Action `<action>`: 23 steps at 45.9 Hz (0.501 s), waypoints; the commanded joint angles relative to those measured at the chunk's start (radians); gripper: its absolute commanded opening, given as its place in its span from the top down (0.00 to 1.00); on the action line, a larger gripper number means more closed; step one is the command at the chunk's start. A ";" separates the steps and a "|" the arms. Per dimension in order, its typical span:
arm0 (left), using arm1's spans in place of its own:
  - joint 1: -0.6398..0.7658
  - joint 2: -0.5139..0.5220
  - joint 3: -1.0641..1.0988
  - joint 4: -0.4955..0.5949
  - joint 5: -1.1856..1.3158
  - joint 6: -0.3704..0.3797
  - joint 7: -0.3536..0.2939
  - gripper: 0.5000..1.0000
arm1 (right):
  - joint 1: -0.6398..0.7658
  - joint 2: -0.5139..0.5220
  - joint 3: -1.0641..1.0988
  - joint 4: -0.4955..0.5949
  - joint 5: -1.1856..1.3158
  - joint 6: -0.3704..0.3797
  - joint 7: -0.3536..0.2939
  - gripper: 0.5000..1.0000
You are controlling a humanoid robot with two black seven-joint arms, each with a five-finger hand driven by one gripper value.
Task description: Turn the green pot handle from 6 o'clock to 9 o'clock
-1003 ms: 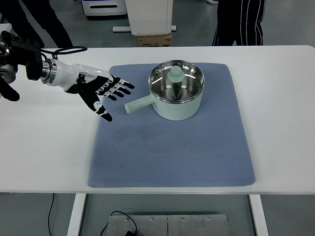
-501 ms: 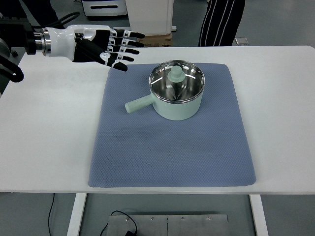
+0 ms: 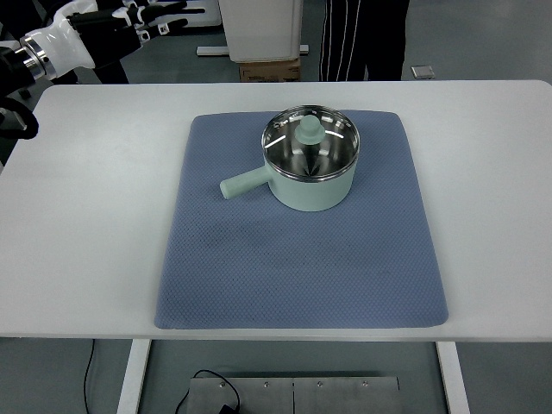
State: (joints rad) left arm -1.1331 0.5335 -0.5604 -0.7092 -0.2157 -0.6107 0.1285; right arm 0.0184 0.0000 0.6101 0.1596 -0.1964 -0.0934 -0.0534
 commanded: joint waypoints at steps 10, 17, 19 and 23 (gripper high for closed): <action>0.099 -0.006 -0.096 0.148 -0.169 0.077 -0.006 0.00 | 0.000 0.000 -0.001 0.000 0.000 0.000 0.000 0.00; 0.144 -0.012 -0.133 0.261 -0.203 0.075 -0.017 0.00 | 0.000 0.000 0.000 0.000 0.000 0.000 0.000 0.00; 0.157 -0.017 -0.144 0.277 -0.220 0.075 -0.017 0.00 | 0.000 0.000 0.000 0.000 0.000 0.000 0.000 0.00; 0.191 -0.020 -0.167 0.283 -0.258 0.077 -0.017 0.00 | 0.000 0.000 -0.001 0.000 0.000 0.000 0.000 0.00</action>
State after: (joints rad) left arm -0.9677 0.5149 -0.7120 -0.4294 -0.4482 -0.5349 0.1116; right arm 0.0184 0.0000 0.6103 0.1597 -0.1963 -0.0936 -0.0537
